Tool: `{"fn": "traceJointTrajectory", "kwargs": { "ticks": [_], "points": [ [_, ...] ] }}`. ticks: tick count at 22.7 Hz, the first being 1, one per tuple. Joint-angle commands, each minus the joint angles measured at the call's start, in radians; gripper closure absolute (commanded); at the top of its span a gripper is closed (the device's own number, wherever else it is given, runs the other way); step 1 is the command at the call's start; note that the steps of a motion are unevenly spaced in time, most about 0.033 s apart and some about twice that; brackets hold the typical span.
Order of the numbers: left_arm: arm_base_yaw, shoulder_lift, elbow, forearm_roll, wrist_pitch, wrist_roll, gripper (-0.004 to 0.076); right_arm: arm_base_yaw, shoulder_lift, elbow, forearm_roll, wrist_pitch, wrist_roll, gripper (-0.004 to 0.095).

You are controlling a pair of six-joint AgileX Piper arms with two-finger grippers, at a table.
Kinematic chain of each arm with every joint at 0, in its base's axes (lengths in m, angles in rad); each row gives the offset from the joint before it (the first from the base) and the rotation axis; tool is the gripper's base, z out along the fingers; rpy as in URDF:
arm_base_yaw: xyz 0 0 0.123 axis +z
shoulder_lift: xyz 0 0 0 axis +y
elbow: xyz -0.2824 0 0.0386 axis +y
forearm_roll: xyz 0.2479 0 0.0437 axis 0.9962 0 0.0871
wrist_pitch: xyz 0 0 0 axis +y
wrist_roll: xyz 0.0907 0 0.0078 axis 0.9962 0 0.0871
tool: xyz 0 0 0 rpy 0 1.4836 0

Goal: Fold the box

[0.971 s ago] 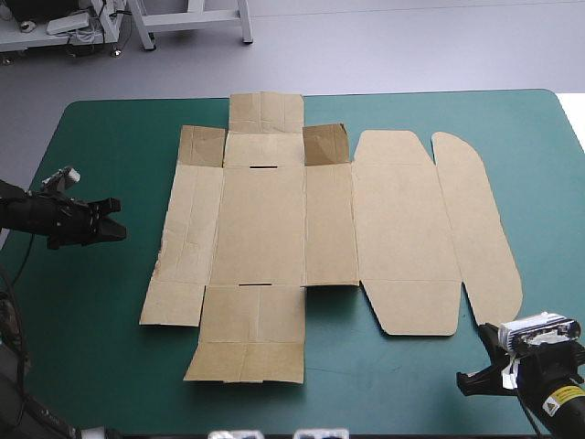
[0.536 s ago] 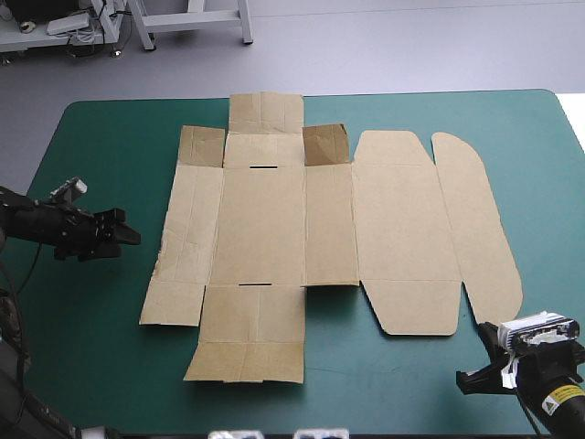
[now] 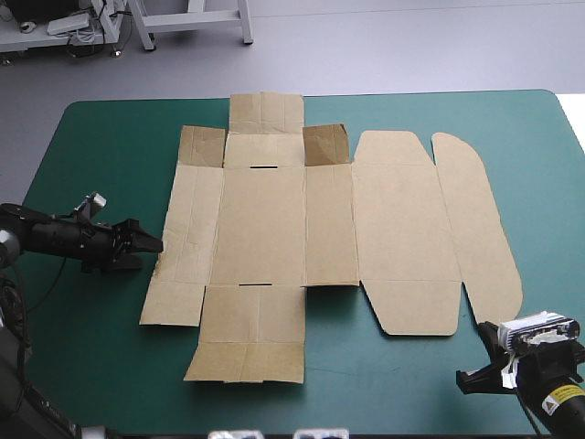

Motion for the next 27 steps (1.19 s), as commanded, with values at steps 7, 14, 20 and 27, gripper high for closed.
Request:
{"fn": "traceJointTrajectory", "kwargs": {
  "ticks": [7,14,20,27],
  "points": [
    [-0.187,0.09,-0.017,-0.097,0.031,0.013,0.0231,-0.001,0.008,-0.025,0.001,-0.069,-0.005,0.0908],
    [-0.202,0.111,-0.033,-0.089,-0.022,0.053,0.0675,-0.001,0.008,-0.025,0.001,-0.069,-0.005,0.0908],
    [-0.202,0.111,-0.115,-0.083,0.058,0.107,0.0733,-0.001,0.008,-0.025,0.001,-0.069,-0.003,0.0908],
    [-0.296,0.011,-0.359,0.175,0.097,0.129,0.0733,-0.001,0.008,-0.025,0.001,-0.069,-0.003,0.0908]
  ]
}}
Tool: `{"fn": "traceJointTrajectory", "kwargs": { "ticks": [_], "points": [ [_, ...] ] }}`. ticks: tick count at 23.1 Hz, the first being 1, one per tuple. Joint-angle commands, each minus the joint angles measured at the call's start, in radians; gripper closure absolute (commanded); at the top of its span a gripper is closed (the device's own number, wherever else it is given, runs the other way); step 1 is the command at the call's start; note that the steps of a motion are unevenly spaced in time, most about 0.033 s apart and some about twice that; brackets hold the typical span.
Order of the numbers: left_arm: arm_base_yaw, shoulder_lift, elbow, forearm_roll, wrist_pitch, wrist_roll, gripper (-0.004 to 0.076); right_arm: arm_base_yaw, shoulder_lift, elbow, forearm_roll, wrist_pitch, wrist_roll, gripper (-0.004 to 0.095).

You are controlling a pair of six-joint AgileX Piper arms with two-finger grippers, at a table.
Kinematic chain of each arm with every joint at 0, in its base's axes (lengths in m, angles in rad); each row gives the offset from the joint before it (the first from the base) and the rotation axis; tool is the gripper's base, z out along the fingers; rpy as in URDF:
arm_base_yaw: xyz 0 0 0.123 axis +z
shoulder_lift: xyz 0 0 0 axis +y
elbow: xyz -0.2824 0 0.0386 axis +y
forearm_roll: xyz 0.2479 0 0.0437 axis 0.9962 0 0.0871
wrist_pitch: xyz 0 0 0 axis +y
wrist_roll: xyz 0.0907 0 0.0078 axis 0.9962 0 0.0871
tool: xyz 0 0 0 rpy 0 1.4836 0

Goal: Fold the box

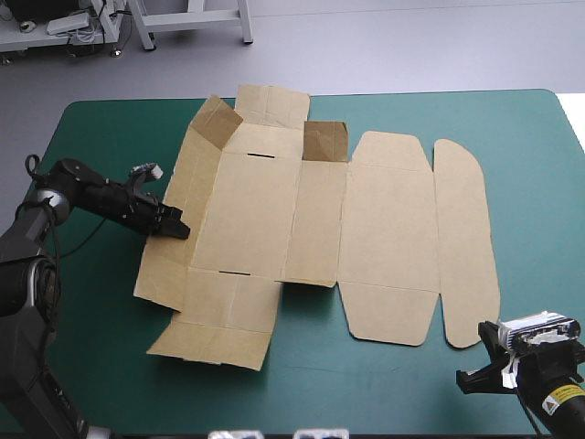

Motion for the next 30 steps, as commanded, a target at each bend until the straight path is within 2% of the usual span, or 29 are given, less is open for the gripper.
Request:
{"fn": "traceJointTrajectory", "kwargs": {
  "ticks": [1,7,11,15,19,25,27,30],
  "points": [
    [-0.066,-0.106,-0.131,0.135,0.072,0.023,0.0733,-0.001,0.009,-0.025,0.001,-0.069,-0.003,0.0908],
    [-0.372,-0.15,-0.445,0.565,0.031,0.032,0.0733,-0.001,0.009,-0.025,0.001,-0.069,-0.003,0.0908],
    [-0.565,-0.15,-0.515,0.823,-0.111,0.045,0.0733,-0.001,0.009,-0.025,0.001,-0.069,-0.005,0.0908],
    [-0.743,-0.15,-0.516,1.001,-0.169,0.074,0.0733,-0.001,0.009,-0.025,0.001,-0.069,-0.005,0.0908],
    [-0.888,-0.152,-0.516,1.089,-0.229,0.066,0.0733,-0.001,0.009,-0.025,-0.005,-0.069,-0.005,0.0908],
    [-1.008,-0.152,-0.516,1.097,-0.272,0.033,0.0733,-0.001,0.009,-0.026,-0.016,-0.09,-0.002,0.0908],
    [-1.034,-0.152,-0.516,1.132,-0.277,-0.023,0.0733,-0.001,0.011,-0.039,-0.022,-0.108,0.05,0.0908],
    [-1.058,-0.152,-0.512,1.188,-0.296,-0.102,0.0733,-0.001,0.034,-0.089,-0.091,-0.118,0.161,0.0908]
  ]
}}
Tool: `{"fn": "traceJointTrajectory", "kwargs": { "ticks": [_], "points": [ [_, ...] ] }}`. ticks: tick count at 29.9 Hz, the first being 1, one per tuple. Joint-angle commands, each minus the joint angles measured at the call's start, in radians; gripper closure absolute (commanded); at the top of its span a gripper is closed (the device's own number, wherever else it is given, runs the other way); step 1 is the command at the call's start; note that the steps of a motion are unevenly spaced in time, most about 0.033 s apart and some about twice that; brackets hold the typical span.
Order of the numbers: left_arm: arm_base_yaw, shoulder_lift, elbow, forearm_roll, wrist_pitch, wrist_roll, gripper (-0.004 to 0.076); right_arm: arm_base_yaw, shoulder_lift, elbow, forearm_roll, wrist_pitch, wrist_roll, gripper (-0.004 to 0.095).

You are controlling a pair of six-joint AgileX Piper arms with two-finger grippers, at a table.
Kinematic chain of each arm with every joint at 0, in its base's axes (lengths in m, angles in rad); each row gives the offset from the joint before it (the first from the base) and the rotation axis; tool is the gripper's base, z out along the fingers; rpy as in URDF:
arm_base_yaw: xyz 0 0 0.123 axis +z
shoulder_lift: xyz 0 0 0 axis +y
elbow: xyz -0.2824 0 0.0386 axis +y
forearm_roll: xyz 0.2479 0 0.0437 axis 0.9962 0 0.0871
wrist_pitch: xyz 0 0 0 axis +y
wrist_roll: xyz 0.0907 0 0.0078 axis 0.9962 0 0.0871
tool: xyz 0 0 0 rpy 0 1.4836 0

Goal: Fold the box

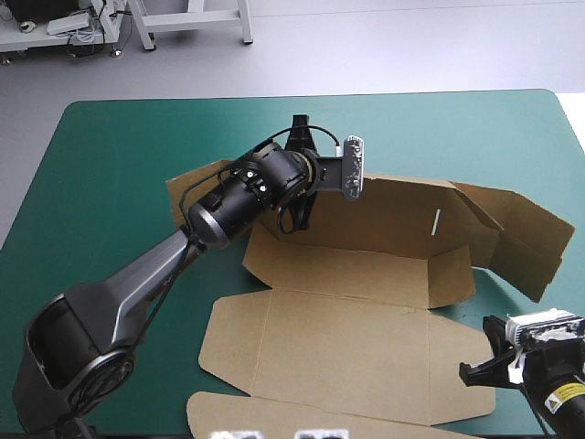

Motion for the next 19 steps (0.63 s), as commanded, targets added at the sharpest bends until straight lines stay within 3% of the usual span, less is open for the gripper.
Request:
{"fn": "traceJointTrajectory", "kwargs": {
  "ticks": [1,4,9,19],
  "points": [
    [-0.03,-0.059,-0.031,0.061,-0.065,-0.098,0.0733,-0.001,0.042,-0.093,-0.075,-0.087,0.106,0.0908],
    [-0.05,-0.059,-0.03,0.094,-0.056,-0.17,0.0733,-0.001,0.103,-0.197,-0.14,-0.074,0.162,0.0908],
    [-0.078,-0.067,0.002,0.135,-0.017,-0.235,0.0733,-0.001,0.245,-0.394,-0.155,-0.056,0.19,0.0908],
    [-0.155,-0.193,0.315,0.474,-0.03,-0.509,0.0733,-0.001,0.584,-0.729,-0.147,-0.017,0.234,0.0908]
  ]
}}
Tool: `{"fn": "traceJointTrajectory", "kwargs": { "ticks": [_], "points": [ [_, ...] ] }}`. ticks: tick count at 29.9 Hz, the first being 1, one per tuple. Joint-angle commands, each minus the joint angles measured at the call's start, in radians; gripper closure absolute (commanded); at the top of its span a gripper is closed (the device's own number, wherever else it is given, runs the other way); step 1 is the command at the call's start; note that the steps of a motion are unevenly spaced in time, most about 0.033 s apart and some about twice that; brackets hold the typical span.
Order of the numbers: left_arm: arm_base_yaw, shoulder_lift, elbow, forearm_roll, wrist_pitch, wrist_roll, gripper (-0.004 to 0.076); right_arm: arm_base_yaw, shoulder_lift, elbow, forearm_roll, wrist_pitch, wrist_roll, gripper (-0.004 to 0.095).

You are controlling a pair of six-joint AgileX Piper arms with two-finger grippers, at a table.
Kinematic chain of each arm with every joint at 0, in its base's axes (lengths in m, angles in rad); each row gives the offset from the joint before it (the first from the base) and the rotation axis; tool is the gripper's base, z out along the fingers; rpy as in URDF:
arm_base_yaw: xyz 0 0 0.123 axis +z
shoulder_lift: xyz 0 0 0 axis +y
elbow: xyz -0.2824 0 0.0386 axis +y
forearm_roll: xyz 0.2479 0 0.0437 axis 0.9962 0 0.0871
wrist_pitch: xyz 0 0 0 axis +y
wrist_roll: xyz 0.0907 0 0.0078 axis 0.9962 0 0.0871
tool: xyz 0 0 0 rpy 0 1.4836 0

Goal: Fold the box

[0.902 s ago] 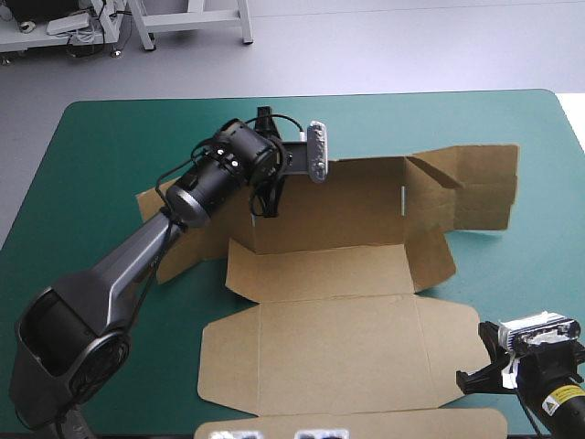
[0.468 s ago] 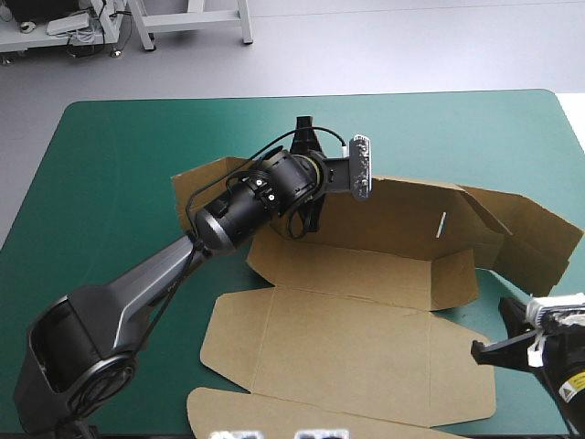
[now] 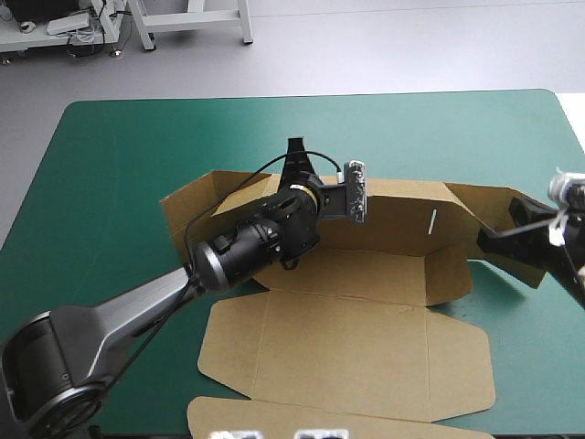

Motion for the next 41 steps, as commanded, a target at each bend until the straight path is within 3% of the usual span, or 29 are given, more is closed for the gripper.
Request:
{"fn": "traceJointTrajectory", "kwargs": {
  "ticks": [1,5,11,17,21,28,41],
  "points": [
    [-0.027,-0.104,0.084,0.131,0.005,-0.118,0.0733,-0.001,0.128,-0.124,-0.008,-0.027,0.016,0.0908],
    [-0.046,-0.142,0.162,0.176,0.005,-0.167,0.0733,-0.001,0.284,-0.231,-0.002,0.01,0.046,0.0908],
    [-0.048,-0.146,0.177,0.168,0.008,-0.167,0.0733,-0.061,0.489,-0.378,0.106,0.096,-0.029,0.0926],
    [-0.048,-0.146,0.177,0.168,0.009,-0.167,0.0733,-0.226,0.681,-0.502,0.348,0.269,-0.188,0.0926],
    [-0.048,-0.146,0.177,0.168,0.007,-0.165,0.0733,-0.314,0.744,-0.515,0.447,0.373,-0.311,0.0926],
    [-0.048,-0.146,0.177,0.168,-0.017,-0.168,0.0733,-0.344,0.79,-0.512,0.468,0.481,-0.409,0.0926],
    [-0.048,-0.146,0.177,0.168,-0.027,-0.216,0.0733,-0.344,0.784,-0.451,0.503,0.483,-0.404,0.0926]
  ]
}}
